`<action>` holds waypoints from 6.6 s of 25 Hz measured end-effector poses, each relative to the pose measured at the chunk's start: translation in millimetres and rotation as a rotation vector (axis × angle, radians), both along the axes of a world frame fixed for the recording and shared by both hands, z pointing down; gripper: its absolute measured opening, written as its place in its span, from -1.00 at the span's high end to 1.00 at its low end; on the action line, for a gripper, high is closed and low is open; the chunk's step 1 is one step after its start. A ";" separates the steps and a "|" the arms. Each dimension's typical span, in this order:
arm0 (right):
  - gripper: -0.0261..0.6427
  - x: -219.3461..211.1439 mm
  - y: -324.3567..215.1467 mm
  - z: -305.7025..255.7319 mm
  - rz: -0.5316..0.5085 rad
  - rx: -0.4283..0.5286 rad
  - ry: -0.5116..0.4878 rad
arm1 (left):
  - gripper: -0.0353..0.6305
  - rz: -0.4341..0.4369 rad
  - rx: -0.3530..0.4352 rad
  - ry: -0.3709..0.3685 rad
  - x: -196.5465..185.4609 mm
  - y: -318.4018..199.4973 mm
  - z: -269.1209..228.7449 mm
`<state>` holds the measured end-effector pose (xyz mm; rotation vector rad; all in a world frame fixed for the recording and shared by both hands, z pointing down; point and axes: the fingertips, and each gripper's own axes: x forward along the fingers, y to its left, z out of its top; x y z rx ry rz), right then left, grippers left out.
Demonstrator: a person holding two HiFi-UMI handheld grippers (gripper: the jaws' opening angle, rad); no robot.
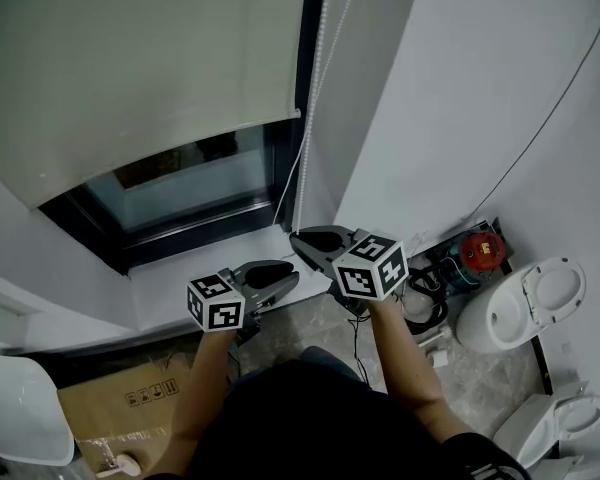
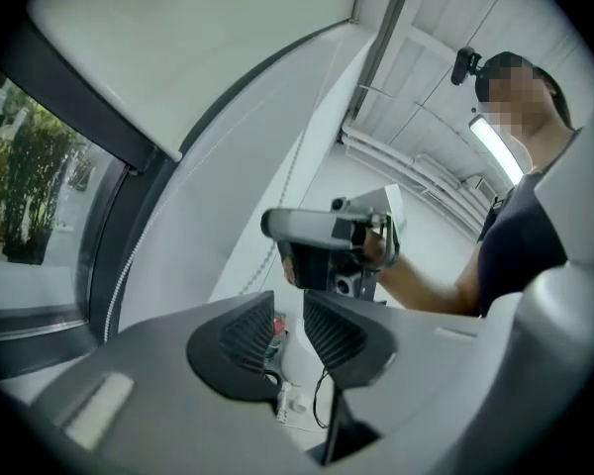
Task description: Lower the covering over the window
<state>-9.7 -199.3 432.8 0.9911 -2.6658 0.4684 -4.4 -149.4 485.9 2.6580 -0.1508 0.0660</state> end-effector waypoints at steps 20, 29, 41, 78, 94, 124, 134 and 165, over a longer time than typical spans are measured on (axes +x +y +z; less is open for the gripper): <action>0.88 0.2 6.2 20.9 -0.010 -0.053 -0.025 | 0.64 -0.100 0.281 0.100 -6.0 -30.8 -129.9; 0.88 -1.7 17.7 20.2 -0.018 -0.042 -0.027 | 0.59 -0.174 0.375 0.136 11.0 -50.3 -182.5; 0.88 5.1 27.8 42.1 -0.005 -0.064 0.027 | 0.83 -0.122 0.277 0.121 22.9 -43.2 -154.1; 0.88 -3.6 94.5 233.4 -0.124 -0.430 0.386 | 0.85 -0.112 -0.223 -0.379 -19.2 -12.3 145.8; 0.44 26.1 63.0 157.0 0.067 -0.180 0.237 | 0.85 -0.141 -0.278 -0.374 -17.4 -17.9 170.6; 0.89 113.3 11.2 -78.2 0.510 0.478 0.050 | 0.85 -0.902 0.277 -0.189 -71.1 -95.7 -46.3; 0.89 129.7 -1.8 -185.1 0.518 0.702 0.053 | 0.87 -0.969 0.508 -0.035 -58.6 -73.8 -220.5; 0.89 145.0 37.7 -169.7 0.478 0.679 -0.019 | 0.86 -0.965 0.512 -0.073 -19.8 -22.0 -202.3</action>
